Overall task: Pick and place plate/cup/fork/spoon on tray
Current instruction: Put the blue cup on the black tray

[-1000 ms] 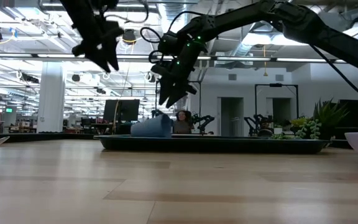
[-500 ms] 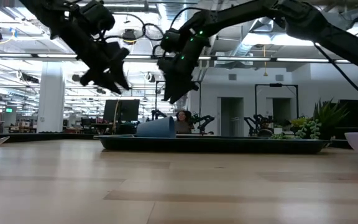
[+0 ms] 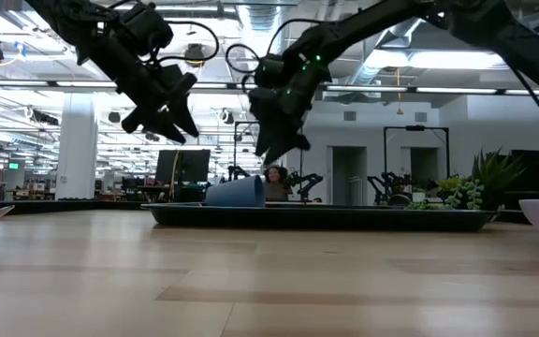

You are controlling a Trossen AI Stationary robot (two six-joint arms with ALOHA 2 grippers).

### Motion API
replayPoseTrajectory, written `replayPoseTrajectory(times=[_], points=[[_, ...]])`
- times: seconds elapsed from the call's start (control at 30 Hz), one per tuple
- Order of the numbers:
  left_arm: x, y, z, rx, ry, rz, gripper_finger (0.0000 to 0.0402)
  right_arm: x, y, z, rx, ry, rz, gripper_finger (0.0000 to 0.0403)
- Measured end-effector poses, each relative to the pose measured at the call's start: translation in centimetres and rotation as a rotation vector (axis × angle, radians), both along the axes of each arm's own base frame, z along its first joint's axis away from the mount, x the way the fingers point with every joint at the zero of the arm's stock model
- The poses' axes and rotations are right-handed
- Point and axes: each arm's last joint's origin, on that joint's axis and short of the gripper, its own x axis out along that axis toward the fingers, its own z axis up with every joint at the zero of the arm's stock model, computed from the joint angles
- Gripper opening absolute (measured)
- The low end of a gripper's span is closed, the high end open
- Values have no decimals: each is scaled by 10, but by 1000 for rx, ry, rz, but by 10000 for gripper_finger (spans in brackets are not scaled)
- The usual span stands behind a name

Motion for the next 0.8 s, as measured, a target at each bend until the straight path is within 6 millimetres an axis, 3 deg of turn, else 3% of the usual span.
replayPoseTrajectory(times=[0.1, 0.27, 0.47, 0.63, 0.8], points=[[-1, -1, -1, -9, 15, 0, 174, 2, 12, -18, 10, -30, -18, 182], [-1, -1, -2, -14, 16, 3, 174, 6, 12, -20, -45, -148, -85, 182], [-1, -1, -2, -26, 15, 11, 174, 2, 14, -27, -32, -94, -88, 182], [-2, -1, -3, -31, 24, 11, 173, -6, 21, -46, 2, -20, -59, 182], [-2, -1, -3, -31, 24, 12, 173, 3, 19, -49, -61, -130, -65, 180]])
